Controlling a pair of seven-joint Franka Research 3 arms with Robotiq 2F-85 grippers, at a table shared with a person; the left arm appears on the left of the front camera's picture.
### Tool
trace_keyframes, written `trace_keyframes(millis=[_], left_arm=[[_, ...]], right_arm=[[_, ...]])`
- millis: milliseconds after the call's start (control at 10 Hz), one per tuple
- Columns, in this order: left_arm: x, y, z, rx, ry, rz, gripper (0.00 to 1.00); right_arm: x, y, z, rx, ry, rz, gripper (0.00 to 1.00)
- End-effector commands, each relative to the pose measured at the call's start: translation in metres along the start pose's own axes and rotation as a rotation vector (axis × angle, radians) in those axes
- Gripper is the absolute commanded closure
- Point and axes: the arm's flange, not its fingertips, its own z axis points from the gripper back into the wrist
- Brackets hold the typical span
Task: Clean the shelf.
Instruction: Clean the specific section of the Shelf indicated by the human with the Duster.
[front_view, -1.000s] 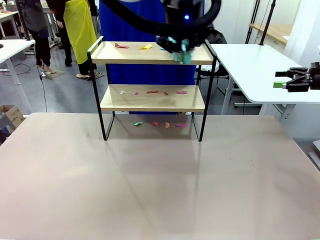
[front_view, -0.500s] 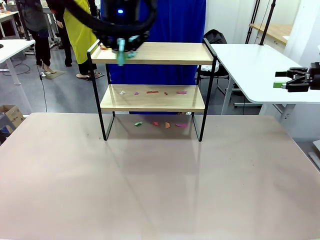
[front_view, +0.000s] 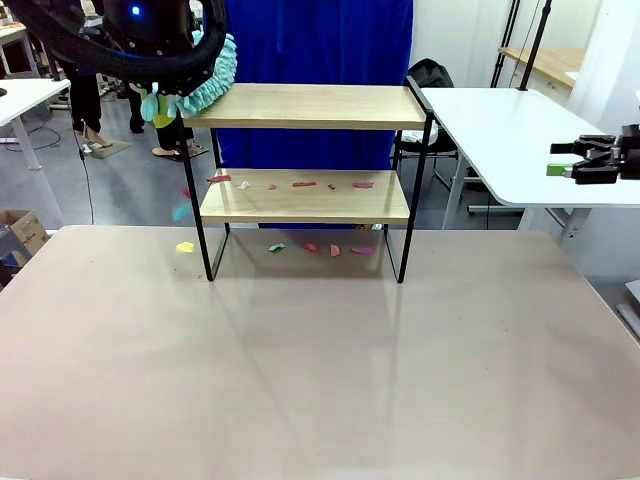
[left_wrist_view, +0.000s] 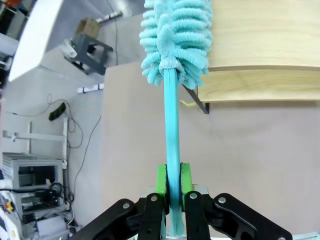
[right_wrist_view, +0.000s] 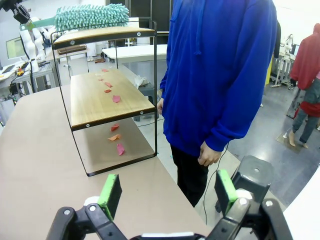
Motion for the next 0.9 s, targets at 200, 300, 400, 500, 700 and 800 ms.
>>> trace_keyframes(millis=[200, 300, 400, 500, 700, 800], left_arm=[[0.01, -0.003, -0.011, -0.001, 0.042, 0.011, 0.87], [0.004, -0.007, -0.01, -0.006, 0.025, -0.004, 0.87], [0.008, -0.002, 0.006, -0.044, -0.01, 0.012, 0.87], [0.011, 0.007, 0.021, -0.117, -0.047, -0.01, 0.87], [0.014, 0.035, 0.048, -0.243, -0.102, -0.031, 0.87], [0.012, 0.051, 0.06, -0.335, -0.124, -0.072, 0.87]], right_arm=[[0.003, 0.001, -0.001, 0.0, -0.004, 0.004, 0.0], [0.003, 0.001, -0.001, 0.0, -0.004, 0.004, 0.0], [0.003, 0.001, -0.001, 0.0, -0.004, 0.004, 0.0], [0.003, 0.001, -0.001, 0.0, -0.004, 0.004, 0.0], [0.003, 0.001, -0.001, 0.0, -0.004, 0.004, 0.0], [0.003, 0.001, -0.001, 0.0, -0.004, 0.004, 0.0]])
